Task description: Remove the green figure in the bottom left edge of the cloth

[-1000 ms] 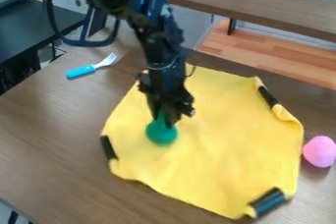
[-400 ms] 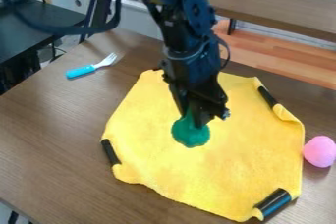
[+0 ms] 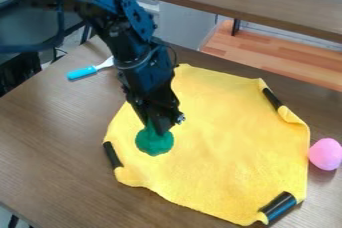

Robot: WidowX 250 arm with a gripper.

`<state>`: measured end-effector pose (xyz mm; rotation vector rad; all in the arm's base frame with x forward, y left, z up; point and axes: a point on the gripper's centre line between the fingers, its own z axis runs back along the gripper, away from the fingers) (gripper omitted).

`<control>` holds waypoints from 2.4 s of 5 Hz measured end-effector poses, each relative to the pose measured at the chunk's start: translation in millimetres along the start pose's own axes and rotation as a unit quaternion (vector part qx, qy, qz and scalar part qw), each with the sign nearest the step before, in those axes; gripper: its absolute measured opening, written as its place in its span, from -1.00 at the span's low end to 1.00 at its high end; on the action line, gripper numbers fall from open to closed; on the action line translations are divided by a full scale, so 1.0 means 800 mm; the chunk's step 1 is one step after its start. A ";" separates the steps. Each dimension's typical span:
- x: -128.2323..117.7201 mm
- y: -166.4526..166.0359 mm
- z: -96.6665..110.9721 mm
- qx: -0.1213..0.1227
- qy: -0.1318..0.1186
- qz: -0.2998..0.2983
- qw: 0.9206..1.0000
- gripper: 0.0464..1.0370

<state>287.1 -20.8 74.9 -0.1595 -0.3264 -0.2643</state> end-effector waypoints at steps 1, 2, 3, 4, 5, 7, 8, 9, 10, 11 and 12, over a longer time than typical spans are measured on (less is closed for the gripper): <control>-0.020 -0.006 0.008 0.013 0.002 -0.029 0.999 -0.45; -0.030 0.032 0.020 0.022 -0.017 0.009 1.000 -0.45; -0.032 0.088 0.028 0.038 -0.035 0.069 0.996 -0.45; -0.034 0.141 0.032 0.049 -0.044 0.111 0.992 -0.45; -0.050 0.186 0.032 0.065 -0.042 0.143 0.987 -0.45; -0.093 0.231 0.007 0.095 -0.013 0.151 0.984 -0.45; -0.092 0.240 0.007 0.116 -0.016 0.135 0.984 -0.36; -0.099 0.244 0.009 0.114 -0.026 0.144 0.983 0.32; -0.093 0.236 0.021 0.106 -0.054 0.141 0.983 0.85; -0.083 0.224 0.038 0.085 -0.073 0.143 0.983 0.93; -0.065 0.200 0.070 0.052 -0.104 0.140 0.983 0.93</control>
